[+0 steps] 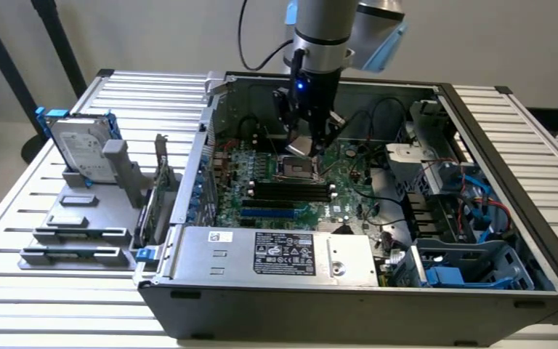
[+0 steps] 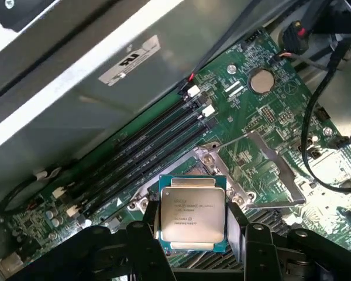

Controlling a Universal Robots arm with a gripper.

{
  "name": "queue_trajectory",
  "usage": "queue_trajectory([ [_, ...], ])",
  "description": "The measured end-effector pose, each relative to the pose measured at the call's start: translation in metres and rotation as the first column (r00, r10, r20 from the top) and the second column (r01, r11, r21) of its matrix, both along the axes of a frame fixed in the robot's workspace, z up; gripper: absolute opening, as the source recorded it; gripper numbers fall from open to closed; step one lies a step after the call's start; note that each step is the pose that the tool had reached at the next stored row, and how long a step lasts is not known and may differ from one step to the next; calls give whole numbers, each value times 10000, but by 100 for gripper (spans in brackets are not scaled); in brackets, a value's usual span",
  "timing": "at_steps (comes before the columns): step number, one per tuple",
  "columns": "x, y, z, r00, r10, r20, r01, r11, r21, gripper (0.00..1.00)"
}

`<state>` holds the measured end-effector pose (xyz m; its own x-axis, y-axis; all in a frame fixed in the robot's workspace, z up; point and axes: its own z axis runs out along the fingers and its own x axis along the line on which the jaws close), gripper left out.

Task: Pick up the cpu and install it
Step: 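Place the cpu into insertion slot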

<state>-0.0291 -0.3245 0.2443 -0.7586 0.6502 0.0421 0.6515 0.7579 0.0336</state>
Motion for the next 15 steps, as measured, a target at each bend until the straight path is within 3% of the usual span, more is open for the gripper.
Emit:
queue_trajectory([
  [4,0,0,-49,9974,-718,-1,718,9974,-1,55],
  [7,0,0,-85,9921,-1255,0,1255,9921,1,55],
  [15,-1,-1,-143,9651,-2618,-35,2618,9651,-12,55],
])
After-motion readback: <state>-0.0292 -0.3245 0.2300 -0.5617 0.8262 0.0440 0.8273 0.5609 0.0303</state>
